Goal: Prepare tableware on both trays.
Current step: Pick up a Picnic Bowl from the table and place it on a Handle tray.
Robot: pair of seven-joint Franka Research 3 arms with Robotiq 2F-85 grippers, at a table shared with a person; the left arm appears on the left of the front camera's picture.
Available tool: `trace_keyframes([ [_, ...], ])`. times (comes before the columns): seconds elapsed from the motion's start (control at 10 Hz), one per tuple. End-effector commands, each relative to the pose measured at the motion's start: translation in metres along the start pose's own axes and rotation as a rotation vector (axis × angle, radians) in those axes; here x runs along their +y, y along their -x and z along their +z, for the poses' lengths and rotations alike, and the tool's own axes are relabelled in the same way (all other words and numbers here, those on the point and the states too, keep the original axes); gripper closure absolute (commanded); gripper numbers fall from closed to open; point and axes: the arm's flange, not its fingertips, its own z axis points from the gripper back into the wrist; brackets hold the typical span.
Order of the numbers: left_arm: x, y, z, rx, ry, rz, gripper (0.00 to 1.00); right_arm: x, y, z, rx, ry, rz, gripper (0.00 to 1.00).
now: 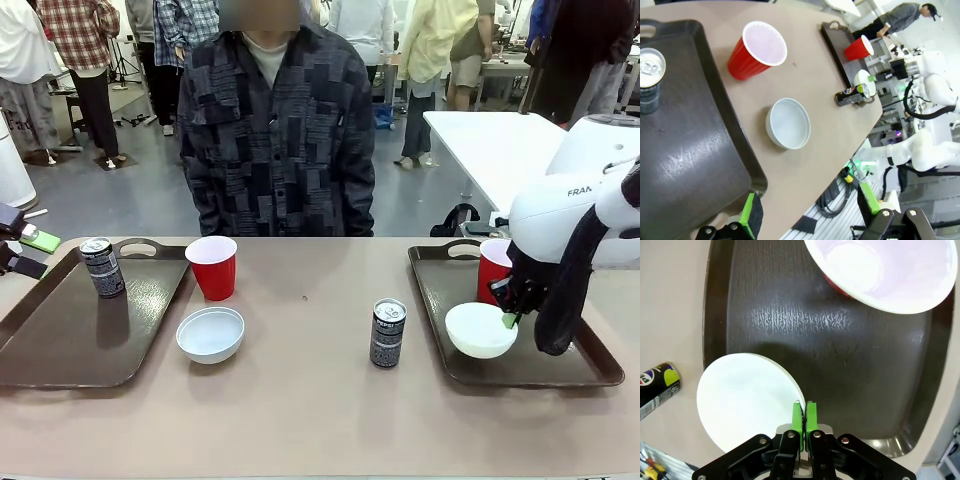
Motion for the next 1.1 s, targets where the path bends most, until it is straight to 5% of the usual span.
trace_keyframes([
  [0.0, 0.0, 0.0, 0.001, -0.004, 0.001, 0.001, 0.0, -0.003, 0.003, 0.0, -0.009, -0.042, 0.021, 0.68],
  [0.2, 0.0, 0.0, 0.001, -0.004, 0.001, 0.001, 0.0, -0.001, 0.007, 0.008, -0.02, -0.044, 0.028, 0.09],
  [0.3, 0.0, 0.0, 0.001, -0.004, 0.001, 0.001, 0.0, -0.002, 0.009, 0.012, -0.026, -0.039, 0.015, 0.17],
  [0.4, 0.0, 0.0, 0.001, -0.004, 0.001, 0.001, 0.0, -0.002, 0.011, 0.018, -0.02, -0.038, 0.015, 0.0],
  [0.6, 0.0, 0.0, 0.001, -0.004, 0.001, 0.001, 0.0, 0.001, 0.02, 0.039, 0.008, -0.008, 0.023, 0.0],
  [0.7, 0.0, 0.0, 0.001, -0.004, 0.001, 0.001, 0.0, 0.003, 0.026, 0.052, 0.029, 0.003, 0.019, 0.33],
  [1.0, 0.0, 0.0, 0.001, -0.004, 0.001, 0.001, 0.0, 0.007, 0.047, 0.108, 0.054, -0.032, 0.008, 0.03],
])
